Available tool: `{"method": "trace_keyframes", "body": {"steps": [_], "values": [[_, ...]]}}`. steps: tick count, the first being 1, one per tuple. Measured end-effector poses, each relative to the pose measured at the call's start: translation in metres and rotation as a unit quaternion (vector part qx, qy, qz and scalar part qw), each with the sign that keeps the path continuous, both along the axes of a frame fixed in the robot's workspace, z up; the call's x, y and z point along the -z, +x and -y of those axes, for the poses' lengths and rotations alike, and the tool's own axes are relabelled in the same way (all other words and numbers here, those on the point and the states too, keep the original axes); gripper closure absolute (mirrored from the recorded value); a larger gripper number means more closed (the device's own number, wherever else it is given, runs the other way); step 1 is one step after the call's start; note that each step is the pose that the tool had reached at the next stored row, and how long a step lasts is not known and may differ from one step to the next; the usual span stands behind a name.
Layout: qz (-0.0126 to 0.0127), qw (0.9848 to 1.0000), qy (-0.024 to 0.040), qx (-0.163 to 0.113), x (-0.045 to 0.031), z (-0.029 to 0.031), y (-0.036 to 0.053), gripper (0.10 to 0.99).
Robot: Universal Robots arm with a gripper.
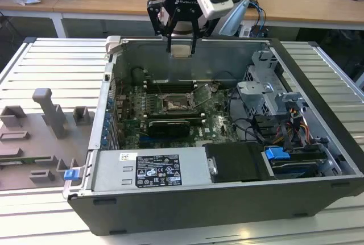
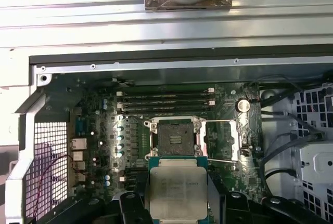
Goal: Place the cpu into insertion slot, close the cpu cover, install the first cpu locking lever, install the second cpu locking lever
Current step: 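Place the cpu into insertion slot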
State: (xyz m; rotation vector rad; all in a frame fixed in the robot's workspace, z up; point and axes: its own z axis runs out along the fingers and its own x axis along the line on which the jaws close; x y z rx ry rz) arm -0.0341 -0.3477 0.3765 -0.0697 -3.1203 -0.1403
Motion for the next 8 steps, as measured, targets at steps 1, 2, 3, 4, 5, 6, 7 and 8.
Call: {"method": "trace_keyframes", "body": {"steps": [1, 2, 3, 4, 5, 6, 7, 8], "values": [[0.0000, 1.0000, 0.0000, 0.001, 0.0000, 0.0000, 0.0000, 0.553], [0.0000, 1.0000, 0.0000, 0.003, 0.0000, 0.0000, 0.0000, 0.553], [0.0000, 1.0000, 0.0000, 0.003, 0.0000, 0.0000, 0.0000, 0.553], [0.0000, 1.0000, 0.0000, 0.004, 0.0001, 0.0000, 0.0000, 0.553], [0.0000, 1.0000, 0.0000, 0.005, 0.0001, 0.0000, 0.0000, 0.553], [0.0000, 1.0000, 0.0000, 0.006, 0.0001, 0.0000, 0.0000, 0.553], [0.0000, 1.0000, 0.0000, 0.007, 0.0001, 0.0000, 0.0000, 0.553], [0.0000, 1.0000, 0.0000, 0.007, 0.0001, 0.0000, 0.0000, 0.553]]}}
